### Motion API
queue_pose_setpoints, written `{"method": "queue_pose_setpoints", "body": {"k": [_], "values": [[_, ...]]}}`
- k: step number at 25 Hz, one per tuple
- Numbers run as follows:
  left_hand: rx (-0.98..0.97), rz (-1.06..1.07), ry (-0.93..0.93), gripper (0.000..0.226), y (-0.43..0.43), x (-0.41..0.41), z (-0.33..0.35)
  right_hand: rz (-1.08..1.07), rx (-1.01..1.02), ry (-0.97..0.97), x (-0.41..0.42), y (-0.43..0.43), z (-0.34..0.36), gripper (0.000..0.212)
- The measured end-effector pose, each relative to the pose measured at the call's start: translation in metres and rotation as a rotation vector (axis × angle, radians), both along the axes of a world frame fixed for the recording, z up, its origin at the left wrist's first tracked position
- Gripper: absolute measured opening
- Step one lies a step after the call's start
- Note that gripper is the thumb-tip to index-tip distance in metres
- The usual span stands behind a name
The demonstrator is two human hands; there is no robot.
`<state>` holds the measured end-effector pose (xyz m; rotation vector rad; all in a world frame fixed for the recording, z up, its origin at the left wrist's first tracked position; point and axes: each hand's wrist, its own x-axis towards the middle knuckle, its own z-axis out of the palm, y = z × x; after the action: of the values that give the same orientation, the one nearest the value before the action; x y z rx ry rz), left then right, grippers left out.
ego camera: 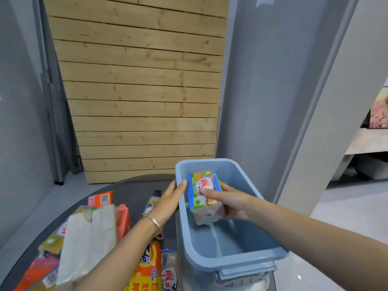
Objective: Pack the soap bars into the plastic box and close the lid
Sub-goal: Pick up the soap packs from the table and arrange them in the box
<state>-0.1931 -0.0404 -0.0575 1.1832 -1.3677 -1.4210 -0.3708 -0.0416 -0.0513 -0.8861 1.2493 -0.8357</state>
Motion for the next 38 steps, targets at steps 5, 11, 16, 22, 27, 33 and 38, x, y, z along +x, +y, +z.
{"method": "queue_pose_setpoints", "body": {"k": [5,11,16,22,27,33,38], "values": [[0.013,-0.032,0.03,0.017,-0.008,0.0,-0.009,0.031,0.106,0.15,0.009,-0.02,-0.02,0.048],[0.032,-0.08,0.028,0.016,-0.008,0.002,-0.011,0.063,0.171,0.234,0.011,-0.027,-0.03,0.037],[0.03,-0.114,-0.004,0.025,-0.006,0.004,-0.008,0.118,0.273,0.362,0.004,-0.023,-0.017,0.031],[0.024,-0.111,-0.003,0.025,-0.006,0.003,-0.009,0.068,0.275,0.224,0.008,-0.015,-0.01,0.028],[0.068,-0.123,-0.061,0.038,0.003,0.008,0.009,0.198,0.187,0.392,0.02,0.001,0.017,0.041],[-0.192,-0.088,-0.414,0.061,0.035,0.068,0.028,0.19,-0.185,0.276,0.024,0.043,0.06,0.058],[-0.376,-0.363,-1.134,0.104,0.079,0.124,0.015,0.295,-0.291,0.244,0.05,0.091,0.06,0.032]]}}
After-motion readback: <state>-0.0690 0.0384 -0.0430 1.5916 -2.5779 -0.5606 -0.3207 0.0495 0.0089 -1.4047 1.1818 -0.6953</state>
